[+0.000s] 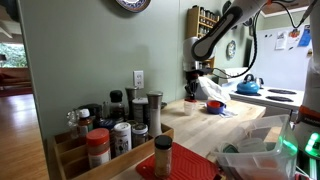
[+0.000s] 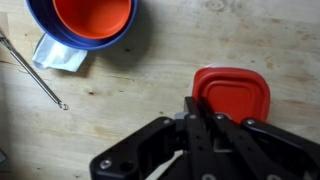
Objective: Remove the lid from the bowls, then put one clear bowl on the lid and stack the bowls together
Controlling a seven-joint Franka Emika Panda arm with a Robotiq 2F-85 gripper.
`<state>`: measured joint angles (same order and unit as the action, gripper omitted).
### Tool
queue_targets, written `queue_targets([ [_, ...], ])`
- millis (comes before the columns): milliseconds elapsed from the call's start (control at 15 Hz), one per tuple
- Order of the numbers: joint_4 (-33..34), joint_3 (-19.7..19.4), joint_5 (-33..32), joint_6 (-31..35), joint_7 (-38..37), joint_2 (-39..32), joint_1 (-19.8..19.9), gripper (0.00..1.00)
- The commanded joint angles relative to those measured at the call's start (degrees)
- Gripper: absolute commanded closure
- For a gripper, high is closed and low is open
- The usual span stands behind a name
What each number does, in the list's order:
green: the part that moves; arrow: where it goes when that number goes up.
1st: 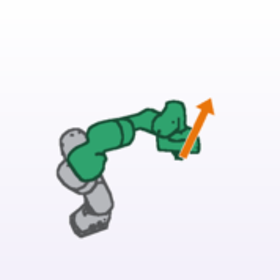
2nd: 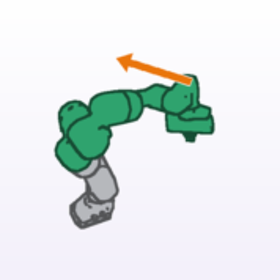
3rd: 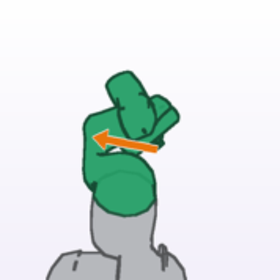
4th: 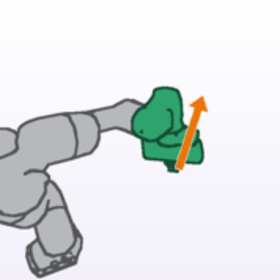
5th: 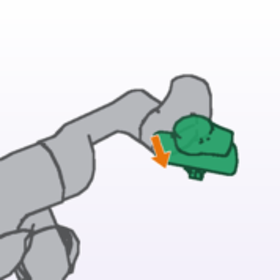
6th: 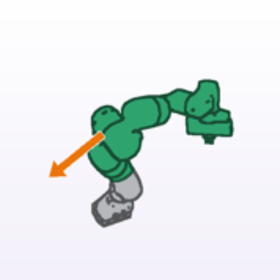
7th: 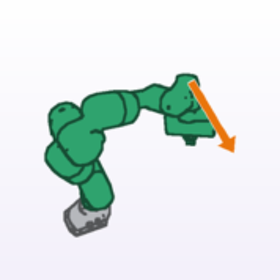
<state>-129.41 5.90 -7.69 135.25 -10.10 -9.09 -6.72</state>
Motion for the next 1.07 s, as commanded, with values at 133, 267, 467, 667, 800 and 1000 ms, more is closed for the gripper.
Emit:
queue_targets([
  [133, 0.20, -0.75, -1.62, 0.23, -0.97, 1.16, -0.50, 0.98],
  [267, 0.53, -0.82, -2.15, -0.72, -0.83, 2.58, -0.46, 0.98],
  [467, 1.15, -0.22, -1.66, -2.13, -0.48, 5.05, -0.65, 0.98],
  [667, 2.55, 1.71, -0.12, -3.97, -0.64, 5.65, -2.01, 0.98],
  [800, 3.37, 3.13, 0.25, -6.36, -1.82, 5.19, -3.37, 0.98],
  [1000, 4.98, 5.04, -1.12, -10.52, -6.52, 3.50, -5.65, 0.98],
])
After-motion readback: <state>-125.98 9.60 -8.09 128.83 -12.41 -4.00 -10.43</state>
